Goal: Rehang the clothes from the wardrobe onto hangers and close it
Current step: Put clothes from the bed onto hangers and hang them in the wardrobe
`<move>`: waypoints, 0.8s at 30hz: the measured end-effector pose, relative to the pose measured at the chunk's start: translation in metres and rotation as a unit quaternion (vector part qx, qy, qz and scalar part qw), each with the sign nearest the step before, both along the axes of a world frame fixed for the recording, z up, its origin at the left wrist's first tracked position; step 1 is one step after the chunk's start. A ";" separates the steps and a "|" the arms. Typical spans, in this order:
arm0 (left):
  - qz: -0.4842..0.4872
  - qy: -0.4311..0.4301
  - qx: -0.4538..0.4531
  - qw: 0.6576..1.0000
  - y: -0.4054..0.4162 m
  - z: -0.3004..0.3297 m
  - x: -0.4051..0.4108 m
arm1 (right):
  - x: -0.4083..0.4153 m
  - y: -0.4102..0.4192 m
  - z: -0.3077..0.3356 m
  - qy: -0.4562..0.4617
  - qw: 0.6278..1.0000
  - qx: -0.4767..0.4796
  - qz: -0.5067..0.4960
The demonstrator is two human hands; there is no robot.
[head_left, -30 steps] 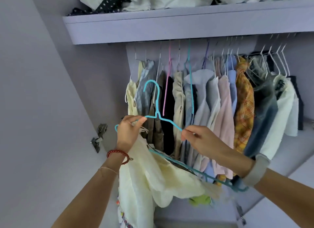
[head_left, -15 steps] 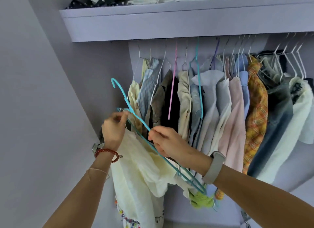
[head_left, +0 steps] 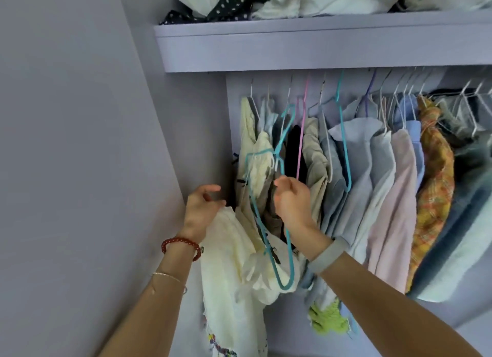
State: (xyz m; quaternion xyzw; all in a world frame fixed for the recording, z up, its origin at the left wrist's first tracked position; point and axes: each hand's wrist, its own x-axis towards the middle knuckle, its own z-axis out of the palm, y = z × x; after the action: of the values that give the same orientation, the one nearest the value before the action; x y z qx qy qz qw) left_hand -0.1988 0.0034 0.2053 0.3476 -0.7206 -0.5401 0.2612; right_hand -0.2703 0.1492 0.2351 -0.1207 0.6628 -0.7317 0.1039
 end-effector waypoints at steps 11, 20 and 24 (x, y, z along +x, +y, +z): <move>-0.011 -0.213 -0.222 0.952 0.012 0.000 -0.009 | -0.005 0.034 -0.035 0.114 0.990 0.037 -0.076; 0.028 -0.088 -0.219 0.971 0.002 -0.005 -0.002 | 0.003 -0.008 0.006 0.228 0.945 0.170 0.160; 0.069 -0.026 -0.206 0.976 -0.002 0.003 -0.003 | -0.007 -0.044 0.021 0.172 0.972 0.114 0.114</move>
State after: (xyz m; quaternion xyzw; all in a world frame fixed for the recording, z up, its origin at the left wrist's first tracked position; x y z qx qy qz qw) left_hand -0.2021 0.0017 0.2082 0.3489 -0.7971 -0.3518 0.3451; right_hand -0.2772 0.1056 0.2557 -0.3068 0.7316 -0.6030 0.0840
